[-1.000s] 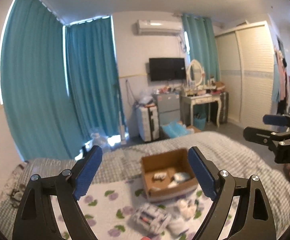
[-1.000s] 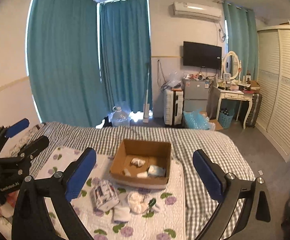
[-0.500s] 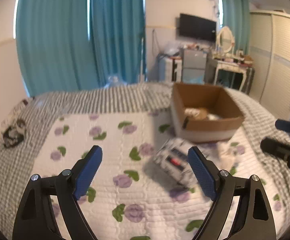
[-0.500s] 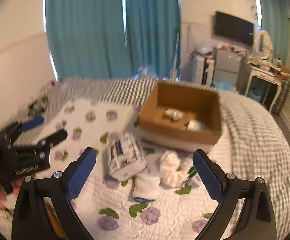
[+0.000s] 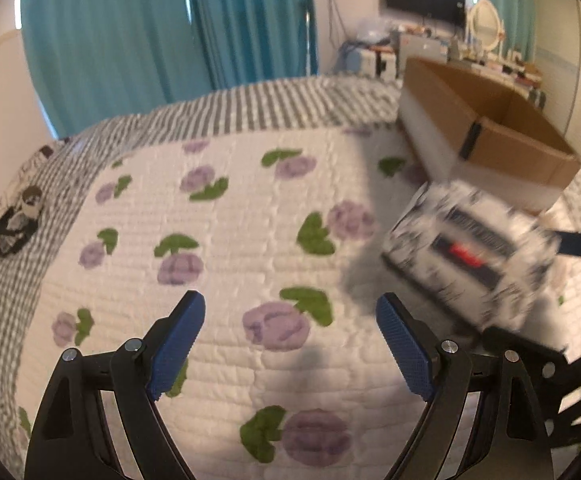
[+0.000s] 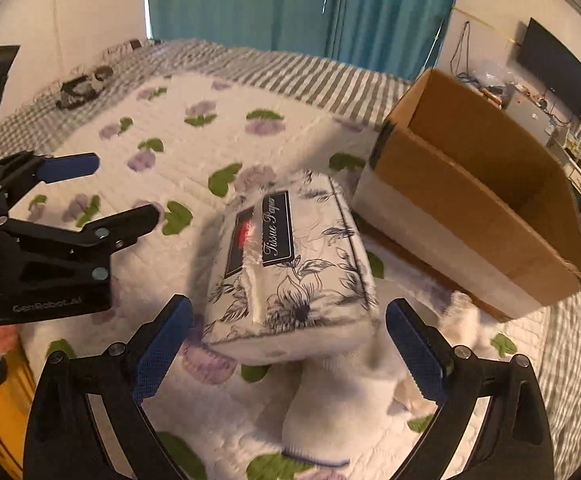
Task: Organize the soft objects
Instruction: 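Grasp the floral tissue pack with the right tool, then grasp the white sock with the left tool while the right tool holds the tissue pack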
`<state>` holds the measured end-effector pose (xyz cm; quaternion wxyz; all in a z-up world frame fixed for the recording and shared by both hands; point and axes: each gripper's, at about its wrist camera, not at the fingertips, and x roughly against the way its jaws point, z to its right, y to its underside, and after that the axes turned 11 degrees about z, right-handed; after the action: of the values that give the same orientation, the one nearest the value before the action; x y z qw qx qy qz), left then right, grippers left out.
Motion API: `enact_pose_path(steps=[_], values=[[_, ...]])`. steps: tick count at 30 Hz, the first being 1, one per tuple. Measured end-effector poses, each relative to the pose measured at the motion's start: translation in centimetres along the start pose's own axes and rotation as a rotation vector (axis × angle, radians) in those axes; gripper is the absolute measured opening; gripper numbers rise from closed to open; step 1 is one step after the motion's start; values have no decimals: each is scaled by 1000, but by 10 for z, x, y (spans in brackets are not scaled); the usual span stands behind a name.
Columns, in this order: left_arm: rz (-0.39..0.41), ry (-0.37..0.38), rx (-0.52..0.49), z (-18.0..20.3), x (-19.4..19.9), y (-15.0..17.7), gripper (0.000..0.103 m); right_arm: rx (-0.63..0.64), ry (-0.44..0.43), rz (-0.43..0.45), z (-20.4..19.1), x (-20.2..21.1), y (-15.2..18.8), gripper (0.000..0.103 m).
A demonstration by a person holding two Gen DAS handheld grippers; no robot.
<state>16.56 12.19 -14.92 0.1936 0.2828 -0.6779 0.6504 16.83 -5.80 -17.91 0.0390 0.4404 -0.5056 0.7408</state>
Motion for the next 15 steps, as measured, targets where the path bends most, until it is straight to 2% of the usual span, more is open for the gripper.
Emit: enact_pose_path(steps=[7, 8, 9, 10, 12, 15], values=[[-28, 4, 6, -5, -12, 6, 89, -4, 24, -26, -4, -32, -6, 97], [-27, 2, 7, -6, -12, 6, 89, -4, 23, -24, -6, -32, -7, 96], [-26, 1, 9, -8, -12, 7, 89, -1, 29, -16, -8, -31, -8, 85], [-27, -1, 11, -9, -11, 8, 89, 0, 34, -13, -9, -30, -8, 82], [-32, -8, 8, -10, -9, 9, 89, 1, 39, -4, -11, -24, -9, 79], [-19, -23, 4, -9, 1, 7, 89, -16, 40, 64, -12, -1, -11, 75]])
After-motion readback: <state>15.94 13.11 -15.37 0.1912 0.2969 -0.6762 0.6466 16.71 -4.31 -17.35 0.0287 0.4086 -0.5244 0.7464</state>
